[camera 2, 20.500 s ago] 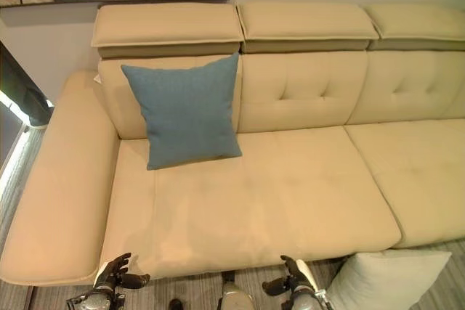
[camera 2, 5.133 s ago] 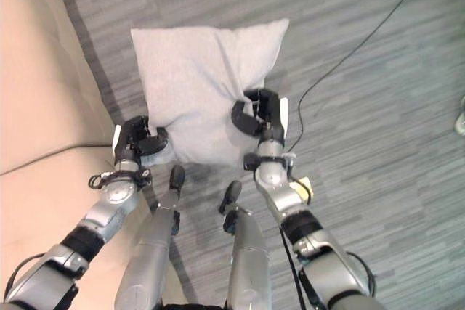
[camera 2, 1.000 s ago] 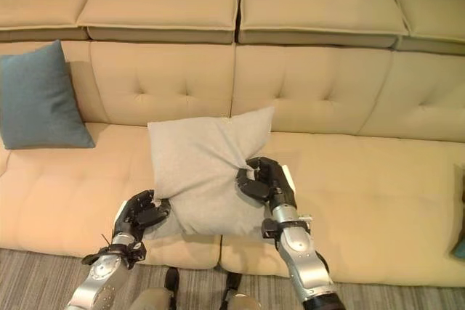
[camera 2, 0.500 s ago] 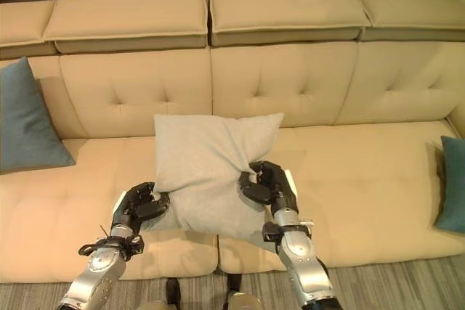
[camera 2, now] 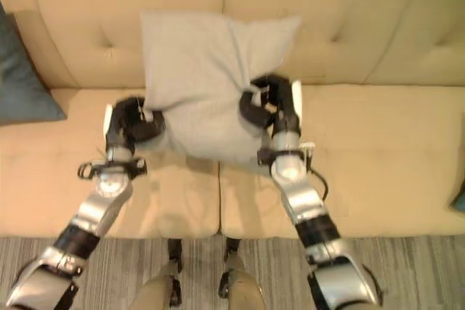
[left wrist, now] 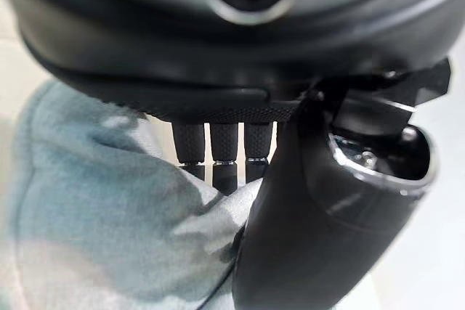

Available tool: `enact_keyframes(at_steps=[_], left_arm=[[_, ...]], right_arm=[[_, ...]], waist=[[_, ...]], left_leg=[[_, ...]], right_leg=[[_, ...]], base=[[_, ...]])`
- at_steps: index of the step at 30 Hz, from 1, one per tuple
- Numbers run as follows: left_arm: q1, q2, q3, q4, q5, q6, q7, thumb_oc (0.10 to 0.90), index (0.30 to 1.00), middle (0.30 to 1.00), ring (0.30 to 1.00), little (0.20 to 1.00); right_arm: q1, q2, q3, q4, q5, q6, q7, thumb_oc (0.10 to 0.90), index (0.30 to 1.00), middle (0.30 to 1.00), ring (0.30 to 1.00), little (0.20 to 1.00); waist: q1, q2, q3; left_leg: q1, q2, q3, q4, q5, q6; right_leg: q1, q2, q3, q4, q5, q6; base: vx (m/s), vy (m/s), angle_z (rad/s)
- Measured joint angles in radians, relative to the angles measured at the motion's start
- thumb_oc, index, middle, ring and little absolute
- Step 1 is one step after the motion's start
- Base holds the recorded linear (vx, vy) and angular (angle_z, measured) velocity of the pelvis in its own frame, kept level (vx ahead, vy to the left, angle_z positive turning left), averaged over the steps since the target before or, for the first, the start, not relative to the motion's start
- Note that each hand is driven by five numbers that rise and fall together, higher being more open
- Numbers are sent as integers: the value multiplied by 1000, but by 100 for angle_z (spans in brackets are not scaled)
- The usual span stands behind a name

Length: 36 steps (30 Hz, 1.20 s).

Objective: Pick up all the scattered cushions and arrange them neatly on the sofa.

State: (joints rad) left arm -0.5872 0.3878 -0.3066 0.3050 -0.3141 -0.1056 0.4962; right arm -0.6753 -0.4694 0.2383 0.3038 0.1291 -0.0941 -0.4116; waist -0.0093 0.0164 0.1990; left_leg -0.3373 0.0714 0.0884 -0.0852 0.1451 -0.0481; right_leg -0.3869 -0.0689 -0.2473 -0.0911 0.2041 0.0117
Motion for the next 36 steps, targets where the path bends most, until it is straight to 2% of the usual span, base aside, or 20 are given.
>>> enact_keyframes(at_steps=[2,7,9,11,12,13,14,16,17,18,19,20,21,22,23,25,26,32,36], left_arm=[[-93,3,-4,8,17,-4,49,400,300,300,300,300],[-204,7,-13,13,82,-38,125,400,300,300,300,300],[-294,4,-52,140,81,-72,148,400,300,300,300,300],[-381,-12,-86,264,73,-67,147,400,300,300,300,300],[-431,-13,-121,330,58,-68,147,770,855,855,855,855],[-469,-22,-146,390,47,-69,144,800,900,900,900,900],[-510,-33,-165,452,7,-52,123,800,900,900,900,900],[-516,-45,-167,476,-16,-50,108,800,900,900,900,900],[-541,-43,-194,531,-48,-50,84,800,900,900,900,900],[-564,-38,-203,557,-61,-48,55,800,900,900,900,900],[-566,-30,-208,560,-69,-45,42,800,900,900,900,900],[-566,-17,-215,560,-74,-39,31,800,900,900,900,900],[-567,6,-229,559,-76,-38,19,800,900,900,900,900],[-570,61,-233,557,-74,-38,-6,800,900,900,900,900],[-567,72,-233,557,-74,-36,-12,800,900,900,900,900],[-545,95,-221,533,-68,-26,-22,800,900,900,900,900],[-509,133,-191,501,-67,-25,-28,800,900,900,900,900],[-368,160,-111,352,-69,-32,-44,800,900,900,900,900],[-245,160,-65,248,-79,-51,-94,800,900,900,900,900]], right_arm=[[-96,-16,7,11,-47,-4,-57,400,300,300,300,300],[-205,-37,11,11,-128,-20,-154,400,300,300,300,300],[-293,-37,60,122,-154,-32,-198,400,300,300,300,300],[-364,-38,86,227,-164,-29,-211,400,300,300,300,300],[-415,-37,109,294,-166,-28,-229,400,300,300,300,300],[-448,-33,125,350,-167,-28,-237,455,382,382,382,382],[-477,-21,134,405,-162,-16,-241,800,900,900,900,900],[-480,-19,144,429,-160,-12,-251,800,900,900,900,900],[-506,-16,177,512,-134,-11,-248,800,900,900,900,900],[-524,-18,197,555,-108,5,-239,800,900,900,900,900],[-528,-22,205,562,-96,23,-227,800,900,900,900,900],[-528,-26,211,563,-90,30,-213,800,900,900,900,900],[-530,-37,232,553,-84,40,-196,800,900,900,900,900],[-528,-60,254,510,-84,48,-161,800,900,900,900,900],[-528,-78,256,500,-84,48,-149,800,900,900,900,900],[-506,-98,251,462,-84,50,-121,800,900,900,900,900],[-475,-101,254,412,-86,50,-92,800,900,900,900,900],[-411,-102,254,383,-115,51,-28,800,900,900,900,900],[-361,-112,171,334,-125,48,-18,800,900,900,900,900]], waist=[[7,5,7],[19,6,24],[19,2,31],[17,1,32],[20,1,32],[20,1,33],[21,1,34],[21,-3,41],[17,-23,54],[9,-57,73],[0,-72,82],[-6,-64,86],[-1,-44,99],[-15,-37,138],[-11,-37,159],[-1,-37,182],[0,-36,219],[26,-35,224],[24,-34,225]], left_leg=[[-31,2,-15,-2,6,-7],[-62,6,-23,-2,8,-9],[-82,-1,-33,26,8,-10],[-100,-2,-45,39,7,-10],[-107,1,-45,29,8,-11],[-112,1,-45,28,9,-12],[-120,0,-46,28,9,-13],[-122,-2,-47,31,9,-13],[-152,-13,-47,94,1,-23],[-219,-33,-48,211,-19,-37],[-234,-48,-60,162,-36,-20],[-208,-47,-71,36,13,-11],[-191,-17,-69,-8,155,-4],[-175,-6,-71,-7,136,-7],[-170,-13,-71,-7,137,-7],[-164,-23,-68,-7,137,-7],[-140,-21,-68,-7,136,-7],[-117,0,-50,-7,124,-17],[-107,8,-49,-7,109,-19]], right_leg=[[-27,3,-12,0,2,-3],[-52,5,-5,0,4,-5],[-53,-2,3,0,4,-5],[-58,-6,2,0,4,-5],[-68,-2,3,0,4,-5],[-74,-2,3,0,4,-5],[-79,-4,3,0,4,-5],[-80,-6,4,0,4,-5],[-75,-19,6,1,5,-5],[-70,-45,10,1,8,-8],[-68,-57,14,1,8,-8],[-71,-50,13,1,8,-7],[-64,-19,14,1,8,-7],[-54,-12,15,4,0,18],[-54,-20,17,9,6,26],[-52,-25,22,8,3,29],[-27,-24,22,6,3,30],[-10,-5,33,0,-1,35],[-3,8,36,0,-4,39]], base=[[11,-18,11],[-25,-5,7],[-54,-12,15],[-51,5,16],[-62,6,8],[-70,2,8],[-62,2,6],[-52,0,8],[-39,-10,24],[-38,-22,33],[-31,-23,28],[-31,-29,-6],[-26,-17,-30],[-36,-17,-37],[-30,-6,-21],[-33,0,-6],[-39,3,-4],[-39,0,-10],[-26,-4,-6]])
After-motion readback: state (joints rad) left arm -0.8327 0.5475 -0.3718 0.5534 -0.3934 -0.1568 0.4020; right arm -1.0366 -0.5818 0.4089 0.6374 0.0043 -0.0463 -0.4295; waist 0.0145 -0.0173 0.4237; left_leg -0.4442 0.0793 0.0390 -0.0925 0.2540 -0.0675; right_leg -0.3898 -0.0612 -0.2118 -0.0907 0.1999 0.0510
